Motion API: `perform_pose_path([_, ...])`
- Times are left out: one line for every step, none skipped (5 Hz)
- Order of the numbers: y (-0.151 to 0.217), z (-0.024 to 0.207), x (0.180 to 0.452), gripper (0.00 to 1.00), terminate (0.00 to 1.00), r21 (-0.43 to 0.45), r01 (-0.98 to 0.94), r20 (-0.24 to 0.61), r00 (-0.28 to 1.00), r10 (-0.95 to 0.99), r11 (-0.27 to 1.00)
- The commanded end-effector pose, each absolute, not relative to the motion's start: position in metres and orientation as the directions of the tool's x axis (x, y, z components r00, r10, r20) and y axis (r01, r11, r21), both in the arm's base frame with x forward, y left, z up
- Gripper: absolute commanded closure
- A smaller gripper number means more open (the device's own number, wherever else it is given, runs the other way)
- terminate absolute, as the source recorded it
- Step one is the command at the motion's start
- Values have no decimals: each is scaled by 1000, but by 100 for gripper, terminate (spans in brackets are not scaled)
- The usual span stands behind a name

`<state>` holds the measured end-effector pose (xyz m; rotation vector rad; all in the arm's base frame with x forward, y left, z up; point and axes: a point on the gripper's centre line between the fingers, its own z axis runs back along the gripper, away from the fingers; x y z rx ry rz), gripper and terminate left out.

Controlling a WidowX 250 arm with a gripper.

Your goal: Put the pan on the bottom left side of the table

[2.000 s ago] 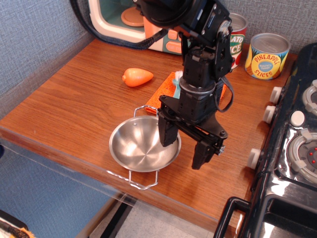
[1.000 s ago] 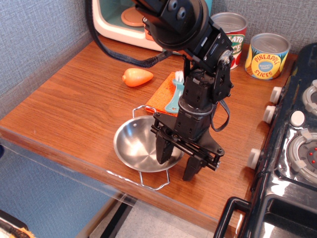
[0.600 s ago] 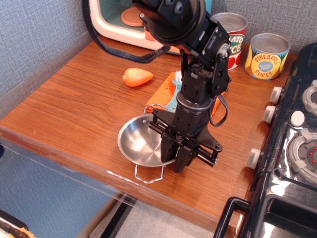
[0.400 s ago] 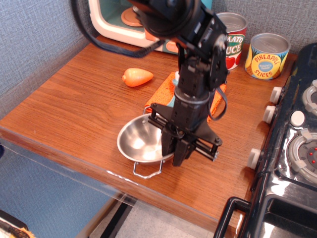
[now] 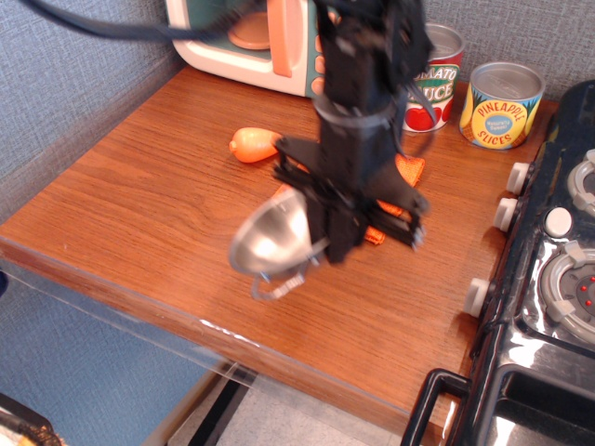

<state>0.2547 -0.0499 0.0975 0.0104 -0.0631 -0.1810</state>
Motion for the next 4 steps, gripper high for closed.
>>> perform_pose_path([50,121,275,100,0,29,36,106,994,-38,999])
perform_pose_path([100,106,266,100,0,29,-35,75,997,33,999])
perform_pose_path([130,95,255,100,0,30,-84,61,995,82,996])
perform_pose_path([144,82,249,100,0,39,-125,39,992,124,991])
